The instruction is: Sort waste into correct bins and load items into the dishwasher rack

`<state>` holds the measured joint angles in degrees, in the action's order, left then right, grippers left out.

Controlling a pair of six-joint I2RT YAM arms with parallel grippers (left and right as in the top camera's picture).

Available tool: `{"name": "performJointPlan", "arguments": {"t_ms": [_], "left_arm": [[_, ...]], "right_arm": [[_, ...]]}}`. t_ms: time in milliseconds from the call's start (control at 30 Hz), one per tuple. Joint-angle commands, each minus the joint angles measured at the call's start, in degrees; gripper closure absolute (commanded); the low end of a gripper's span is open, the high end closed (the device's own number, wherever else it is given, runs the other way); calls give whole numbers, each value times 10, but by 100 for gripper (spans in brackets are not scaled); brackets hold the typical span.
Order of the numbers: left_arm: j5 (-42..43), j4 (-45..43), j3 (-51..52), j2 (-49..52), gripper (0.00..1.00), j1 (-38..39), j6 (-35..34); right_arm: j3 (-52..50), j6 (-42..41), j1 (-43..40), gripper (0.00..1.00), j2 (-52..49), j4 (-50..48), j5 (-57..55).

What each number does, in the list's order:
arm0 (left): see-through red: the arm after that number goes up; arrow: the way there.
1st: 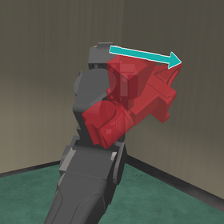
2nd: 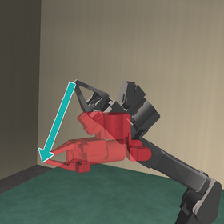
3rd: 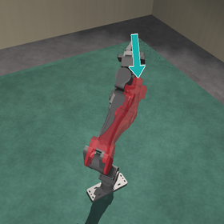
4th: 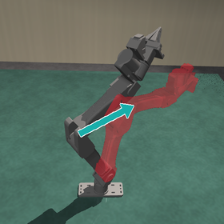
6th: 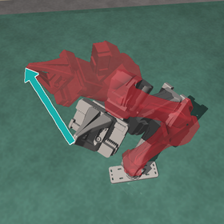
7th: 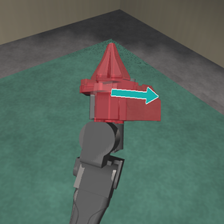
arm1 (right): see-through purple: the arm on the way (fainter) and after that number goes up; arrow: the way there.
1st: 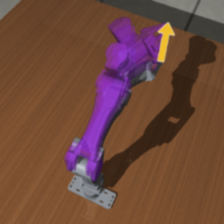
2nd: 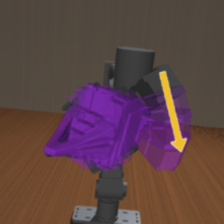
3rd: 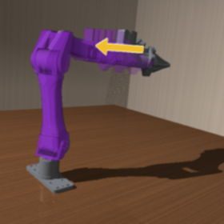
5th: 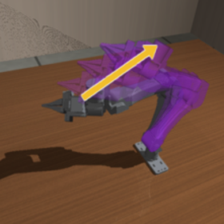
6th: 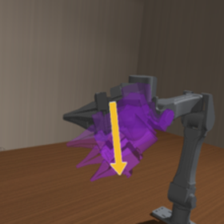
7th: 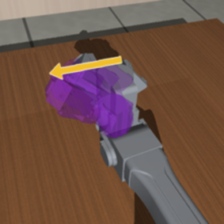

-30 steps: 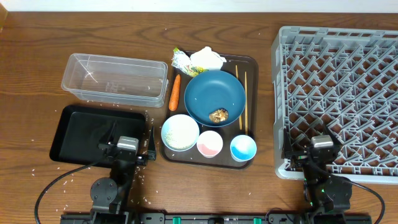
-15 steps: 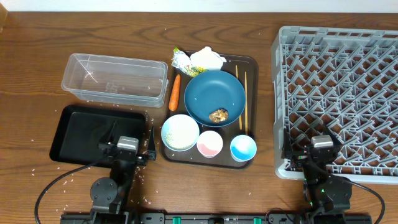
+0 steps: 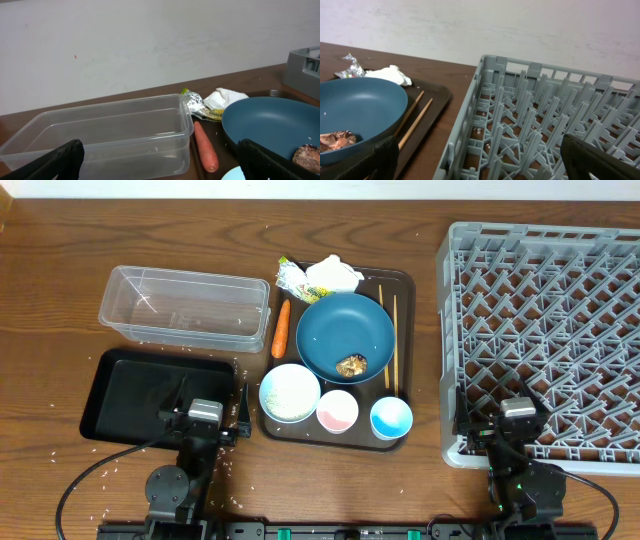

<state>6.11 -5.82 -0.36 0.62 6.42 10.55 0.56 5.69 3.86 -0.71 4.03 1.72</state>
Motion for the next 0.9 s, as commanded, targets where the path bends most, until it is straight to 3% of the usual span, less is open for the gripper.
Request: {"name": "performJointPlan", "arguments": {"t_ms": [0,400,567,633,733,867], "left_arm": [[8,-3,1,-4,2,-2,-3],[12,-7,1,-4,2,-2,-3],[122,-78,-6,-4,2,-2,-5],[129,-72,-27,-4,2,-2,-39],[129,-34,-77,9,2,-2,-77],[129,25,-169,66,2,-2,-78]], "right_arm": [[-2,6,-8,1,3,0,2],[-2,4,-8,1,3,-1,3],[-2,-19,-8,1,3,-37,31],[-2,-25,-8,1,3,-82,62],[9,-89,-8,1,3,-152,66],[70,-183,-8,1,-13,-133,67]]}}
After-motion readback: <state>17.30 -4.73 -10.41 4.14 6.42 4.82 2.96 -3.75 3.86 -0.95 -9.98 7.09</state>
